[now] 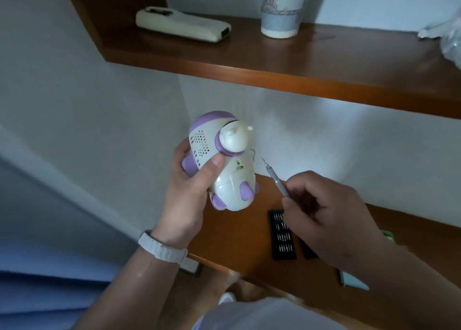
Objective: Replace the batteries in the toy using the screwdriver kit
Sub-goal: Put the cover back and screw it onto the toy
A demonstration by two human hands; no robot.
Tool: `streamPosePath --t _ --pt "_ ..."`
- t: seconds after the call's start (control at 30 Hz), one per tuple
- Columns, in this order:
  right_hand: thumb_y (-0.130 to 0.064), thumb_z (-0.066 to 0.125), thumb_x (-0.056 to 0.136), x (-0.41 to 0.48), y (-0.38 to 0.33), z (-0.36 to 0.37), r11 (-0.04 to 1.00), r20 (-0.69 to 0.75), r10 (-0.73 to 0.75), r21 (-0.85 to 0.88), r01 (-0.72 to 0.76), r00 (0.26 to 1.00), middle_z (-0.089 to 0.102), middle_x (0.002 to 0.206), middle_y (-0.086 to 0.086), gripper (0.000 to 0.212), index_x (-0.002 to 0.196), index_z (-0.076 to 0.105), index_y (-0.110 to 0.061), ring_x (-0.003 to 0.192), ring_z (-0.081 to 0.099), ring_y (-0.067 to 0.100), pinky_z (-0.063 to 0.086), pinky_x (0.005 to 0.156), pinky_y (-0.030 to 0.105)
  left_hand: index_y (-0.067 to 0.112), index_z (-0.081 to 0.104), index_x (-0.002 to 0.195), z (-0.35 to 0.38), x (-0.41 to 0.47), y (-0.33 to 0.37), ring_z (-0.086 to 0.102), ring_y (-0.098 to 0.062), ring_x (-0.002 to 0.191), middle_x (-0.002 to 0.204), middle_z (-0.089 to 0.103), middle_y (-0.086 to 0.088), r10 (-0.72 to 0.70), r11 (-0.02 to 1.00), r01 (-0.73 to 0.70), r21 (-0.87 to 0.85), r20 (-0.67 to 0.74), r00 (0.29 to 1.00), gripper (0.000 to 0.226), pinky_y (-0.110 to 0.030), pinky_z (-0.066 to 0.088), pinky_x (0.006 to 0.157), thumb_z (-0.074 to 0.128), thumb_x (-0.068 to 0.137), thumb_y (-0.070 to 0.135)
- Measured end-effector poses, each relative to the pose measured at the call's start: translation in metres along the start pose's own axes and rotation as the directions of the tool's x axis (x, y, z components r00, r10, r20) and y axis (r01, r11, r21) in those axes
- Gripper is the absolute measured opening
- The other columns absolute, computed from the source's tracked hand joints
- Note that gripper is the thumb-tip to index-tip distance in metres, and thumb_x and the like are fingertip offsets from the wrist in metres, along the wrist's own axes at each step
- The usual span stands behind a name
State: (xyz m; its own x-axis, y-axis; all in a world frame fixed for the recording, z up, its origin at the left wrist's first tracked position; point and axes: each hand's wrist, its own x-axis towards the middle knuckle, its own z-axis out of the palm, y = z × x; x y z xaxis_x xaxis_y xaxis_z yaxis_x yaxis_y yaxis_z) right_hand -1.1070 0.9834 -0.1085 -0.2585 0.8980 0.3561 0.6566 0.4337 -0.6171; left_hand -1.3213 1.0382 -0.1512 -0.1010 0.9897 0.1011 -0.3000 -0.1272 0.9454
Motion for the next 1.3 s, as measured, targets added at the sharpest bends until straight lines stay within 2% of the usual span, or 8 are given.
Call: streamPosePath --t 0.13,0.27,0.43,0.63,0.77,0.93,1.17,1.3 --pt "-0.037 0.051 0.085 0.003 -0.011 -0.012 0.997 -0.005 -0.070 -0.017 0.070 0.998 0.054 0.070 -0.005 0.004 0.082 0.049 -0.035 0.055 0.050 0.009 0.032 0.045 0.008 0.021 0.049 0.135 0.002 -0.006 0.014 0.070 -0.030 0.109 0.120 0.071 -0.003 0.025 1.000 -0.025 0.013 -0.022 0.999 0.090 -0.038 0.059 0.079 0.089 0.063 0.059" --pt "-0.031 0.053 0.084 0.007 -0.022 -0.021 0.991 -0.053 -0.131 -0.016 0.130 0.990 0.049 0.056 -0.005 0.011 0.081 0.059 -0.022 0.057 0.049 0.013 0.033 0.047 0.007 0.027 0.052 0.131 0.005 -0.010 0.029 0.070 -0.030 0.109 0.120 0.071 -0.002 0.081 0.996 -0.079 0.051 -0.045 0.996 0.085 -0.040 0.059 0.079 0.089 0.062 0.060" --pt "-0.029 0.053 0.086 0.010 -0.031 -0.030 0.985 -0.083 -0.172 -0.027 0.170 0.982 0.046 0.057 -0.009 0.017 0.081 0.063 -0.016 0.057 0.049 0.015 0.034 0.047 0.010 0.027 0.051 0.133 0.006 -0.014 0.042 0.071 -0.026 0.106 0.118 0.071 0.000 0.166 0.980 -0.155 0.122 -0.087 0.982 0.087 -0.034 0.059 0.076 0.088 0.062 0.061" --pt "-0.029 0.052 0.086 0.013 -0.036 -0.033 0.982 -0.110 -0.188 -0.041 0.184 0.976 0.054 0.060 -0.005 0.024 0.083 0.067 -0.011 0.056 0.050 0.015 0.037 0.049 0.012 0.018 0.046 0.139 0.002 -0.020 0.052 0.073 -0.023 0.097 0.111 0.072 0.004 0.254 0.957 -0.232 0.177 -0.119 0.960 0.095 -0.030 0.059 0.060 0.088 0.064 0.058" --pt "-0.030 0.052 0.085 0.013 -0.039 -0.032 0.981 -0.127 -0.195 -0.045 0.191 0.972 0.059 0.063 -0.002 0.025 0.084 0.068 -0.011 0.053 0.052 0.014 0.040 0.049 0.019 0.017 0.046 0.139 0.000 -0.026 0.055 0.073 -0.017 0.099 0.112 0.072 0.007 0.293 0.944 -0.265 0.197 -0.129 0.947 0.093 -0.026 0.059 0.068 0.088 0.065 0.056" --pt "-0.030 0.052 0.085 0.014 -0.043 -0.031 0.975 -0.143 -0.219 -0.077 0.210 0.965 0.059 0.063 -0.004 0.026 0.083 0.069 -0.009 0.051 0.051 0.009 0.040 0.052 0.013 0.017 0.044 0.142 -0.001 -0.032 0.059 0.072 -0.019 0.102 0.116 0.070 0.004 0.304 0.938 -0.272 0.215 -0.133 0.943 0.095 -0.026 0.060 0.068 0.089 0.066 0.054" --pt "-0.030 0.052 0.084 0.014 -0.042 -0.029 0.974 -0.120 -0.219 -0.086 0.210 0.968 0.060 0.064 -0.003 0.027 0.083 0.069 -0.009 0.051 0.053 0.011 0.041 0.054 0.013 0.017 0.043 0.143 0.001 -0.036 0.061 0.072 -0.022 0.103 0.117 0.069 0.001 0.298 0.941 -0.266 0.211 -0.140 0.944 0.099 -0.028 0.061 0.069 0.089 0.064 0.055" --pt "-0.031 0.051 0.084 0.014 -0.042 -0.027 0.976 -0.100 -0.208 -0.086 0.200 0.973 0.059 0.062 -0.004 0.028 0.083 0.069 -0.009 0.048 0.049 0.008 0.036 0.049 0.008 0.020 0.044 0.141 0.002 -0.038 0.061 0.071 -0.023 0.105 0.119 0.068 -0.001 0.298 0.939 -0.266 0.218 -0.131 0.946 0.095 -0.029 0.061 0.070 0.089 0.065 0.054"
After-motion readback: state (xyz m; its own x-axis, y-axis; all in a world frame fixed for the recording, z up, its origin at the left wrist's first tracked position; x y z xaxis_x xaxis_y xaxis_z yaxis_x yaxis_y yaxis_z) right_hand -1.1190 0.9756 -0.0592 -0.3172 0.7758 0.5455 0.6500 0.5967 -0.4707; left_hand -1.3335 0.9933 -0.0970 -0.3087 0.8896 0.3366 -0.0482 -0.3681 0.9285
